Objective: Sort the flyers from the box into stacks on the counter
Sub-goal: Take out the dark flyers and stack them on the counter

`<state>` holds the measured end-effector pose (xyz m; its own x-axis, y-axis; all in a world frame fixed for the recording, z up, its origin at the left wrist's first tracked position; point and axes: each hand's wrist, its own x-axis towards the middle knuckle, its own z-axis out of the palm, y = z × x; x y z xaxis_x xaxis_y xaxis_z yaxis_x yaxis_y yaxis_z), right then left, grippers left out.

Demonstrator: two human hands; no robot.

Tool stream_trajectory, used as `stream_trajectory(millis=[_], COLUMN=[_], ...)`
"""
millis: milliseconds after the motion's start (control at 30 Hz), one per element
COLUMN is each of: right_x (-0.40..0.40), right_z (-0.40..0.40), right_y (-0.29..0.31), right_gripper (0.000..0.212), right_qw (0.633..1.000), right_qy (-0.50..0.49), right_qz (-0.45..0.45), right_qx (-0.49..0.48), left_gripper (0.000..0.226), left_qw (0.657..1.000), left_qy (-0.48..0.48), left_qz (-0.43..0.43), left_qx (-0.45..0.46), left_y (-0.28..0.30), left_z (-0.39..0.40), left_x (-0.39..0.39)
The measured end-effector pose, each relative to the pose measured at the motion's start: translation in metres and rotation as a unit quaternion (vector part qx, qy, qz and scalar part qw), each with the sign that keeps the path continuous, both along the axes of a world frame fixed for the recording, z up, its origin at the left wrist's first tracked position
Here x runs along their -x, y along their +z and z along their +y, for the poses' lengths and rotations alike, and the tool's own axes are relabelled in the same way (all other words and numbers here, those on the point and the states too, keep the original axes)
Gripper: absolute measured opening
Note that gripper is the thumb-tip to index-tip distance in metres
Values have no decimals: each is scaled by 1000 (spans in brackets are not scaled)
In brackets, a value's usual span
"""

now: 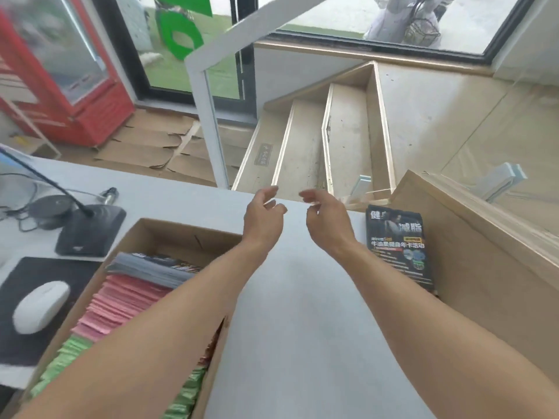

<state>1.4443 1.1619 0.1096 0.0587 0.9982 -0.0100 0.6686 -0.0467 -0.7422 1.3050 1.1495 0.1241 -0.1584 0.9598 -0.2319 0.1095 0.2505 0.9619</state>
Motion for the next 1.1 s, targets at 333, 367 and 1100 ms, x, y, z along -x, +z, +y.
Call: stream_trajectory(millis=[333,367,1100], right_x=[172,180,186], right_z=[-45,-46,-33], right_y=[7,5,-1], right_gripper=[44,50,31], right_qw=[940,930,889], right_qy=[326,345,272], right_qz=[9,-17,60], right_qx=[99,121,363], left_gripper=[28,30,60], left_qw=[898,889,887], left_qy=[76,63,28], left_qz=[430,452,458], left_qx=[-47,-30,-47], left_y=[-20,-28,-60], left_z=[-67,-69,-93], left_x=[223,232,245])
